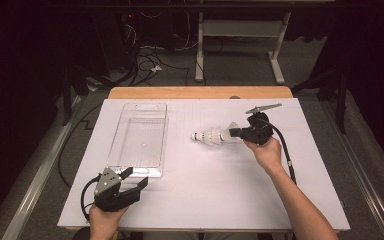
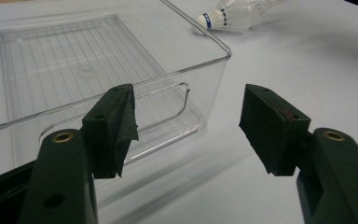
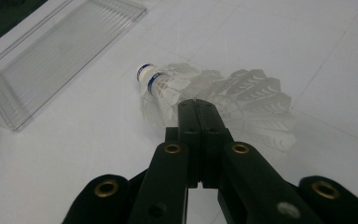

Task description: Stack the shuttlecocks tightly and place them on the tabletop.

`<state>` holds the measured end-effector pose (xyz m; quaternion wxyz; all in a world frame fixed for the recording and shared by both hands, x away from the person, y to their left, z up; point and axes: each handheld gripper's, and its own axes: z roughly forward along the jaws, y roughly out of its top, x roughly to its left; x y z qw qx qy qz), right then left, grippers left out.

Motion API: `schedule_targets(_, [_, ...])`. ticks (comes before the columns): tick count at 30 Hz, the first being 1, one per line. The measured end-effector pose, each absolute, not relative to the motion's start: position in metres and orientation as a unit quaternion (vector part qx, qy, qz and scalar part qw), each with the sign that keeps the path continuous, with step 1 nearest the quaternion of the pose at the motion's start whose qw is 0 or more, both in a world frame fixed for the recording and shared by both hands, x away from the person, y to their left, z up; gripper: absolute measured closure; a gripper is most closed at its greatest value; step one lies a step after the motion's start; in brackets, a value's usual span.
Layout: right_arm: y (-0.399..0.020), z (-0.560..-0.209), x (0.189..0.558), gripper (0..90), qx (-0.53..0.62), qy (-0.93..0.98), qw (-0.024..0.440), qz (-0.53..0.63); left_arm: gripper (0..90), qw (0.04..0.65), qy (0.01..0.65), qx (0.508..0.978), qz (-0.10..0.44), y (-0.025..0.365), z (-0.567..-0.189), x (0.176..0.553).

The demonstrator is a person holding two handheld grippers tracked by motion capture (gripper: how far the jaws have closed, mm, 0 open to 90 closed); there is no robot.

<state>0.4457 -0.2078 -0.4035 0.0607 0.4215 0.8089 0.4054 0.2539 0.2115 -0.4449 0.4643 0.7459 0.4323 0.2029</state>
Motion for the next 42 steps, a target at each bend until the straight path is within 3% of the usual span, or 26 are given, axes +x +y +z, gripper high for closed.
schedule_targets(23, [-0.205, -0.431, 0.453, 89.3, 0.438, 0.822, 0.056, 0.36, 36.7, 0.463, 0.431, 0.747, 0.204, 0.212, -0.445, 0.254])
schedule_targets(42, [-0.194, -0.43, 0.455, 89.7, 0.426, 0.825, 0.051, 0.366, 36.7, 0.463, 0.43, 0.747, 0.203, 0.211, -0.445, 0.254])
